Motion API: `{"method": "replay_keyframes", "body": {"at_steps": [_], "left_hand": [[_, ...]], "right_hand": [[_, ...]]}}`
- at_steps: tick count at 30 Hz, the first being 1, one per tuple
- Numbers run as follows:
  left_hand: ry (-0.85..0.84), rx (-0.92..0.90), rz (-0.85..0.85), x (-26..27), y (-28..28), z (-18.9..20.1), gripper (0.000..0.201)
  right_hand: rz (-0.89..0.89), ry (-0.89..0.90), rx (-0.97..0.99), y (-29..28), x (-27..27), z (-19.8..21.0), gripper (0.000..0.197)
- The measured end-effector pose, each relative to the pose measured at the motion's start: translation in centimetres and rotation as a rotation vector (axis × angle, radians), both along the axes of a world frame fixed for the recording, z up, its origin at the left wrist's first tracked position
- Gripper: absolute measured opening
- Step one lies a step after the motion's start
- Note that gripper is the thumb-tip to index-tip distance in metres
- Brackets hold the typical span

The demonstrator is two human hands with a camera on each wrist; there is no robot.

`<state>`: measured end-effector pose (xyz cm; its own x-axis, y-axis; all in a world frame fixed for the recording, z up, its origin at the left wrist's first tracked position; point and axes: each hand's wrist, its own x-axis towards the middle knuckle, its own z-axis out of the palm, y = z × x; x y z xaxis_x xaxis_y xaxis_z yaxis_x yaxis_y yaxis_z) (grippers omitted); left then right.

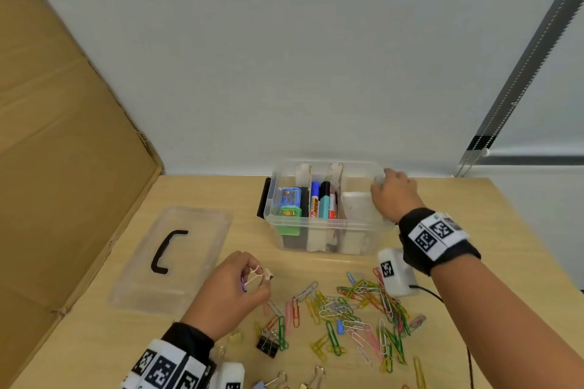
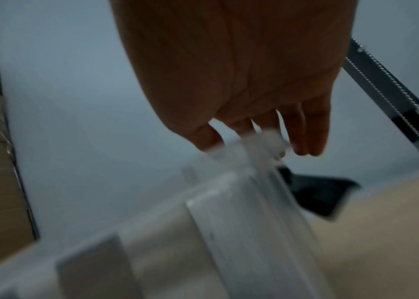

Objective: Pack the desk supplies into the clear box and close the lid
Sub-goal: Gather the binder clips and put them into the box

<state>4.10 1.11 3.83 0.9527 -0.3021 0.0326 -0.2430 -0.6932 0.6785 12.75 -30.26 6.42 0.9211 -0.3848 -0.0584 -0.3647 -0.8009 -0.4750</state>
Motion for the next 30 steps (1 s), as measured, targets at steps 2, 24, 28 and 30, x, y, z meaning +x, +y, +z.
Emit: {"method": "replay_keyframes", "body": {"at_steps": [2,24,28,30], "left_hand": [[-0.025,0.014,-0.001,0.6,-0.6,1.3,0.011],[0.031,0.547,-0.024,13.2,-14.3,6.4,0.044],[0.084,0.466,-0.051,12.8,-12.9,7.0,0.041],[0.036,0.379,-0.041,11.7,-11.0,7.4,0.036]], "right_hand": [[0.048,0.037,0.102,0.1,-0.9,-1.9,0.056],[0.271,-0.114,0.145,6.6,-3.1,-3.5,0.064],[0.269,-0.098,0.143,6.6,-3.2,-3.2,0.063],[0.265,-0.100,0.139,6.5,-3.1,-3.1,0.062]]}}
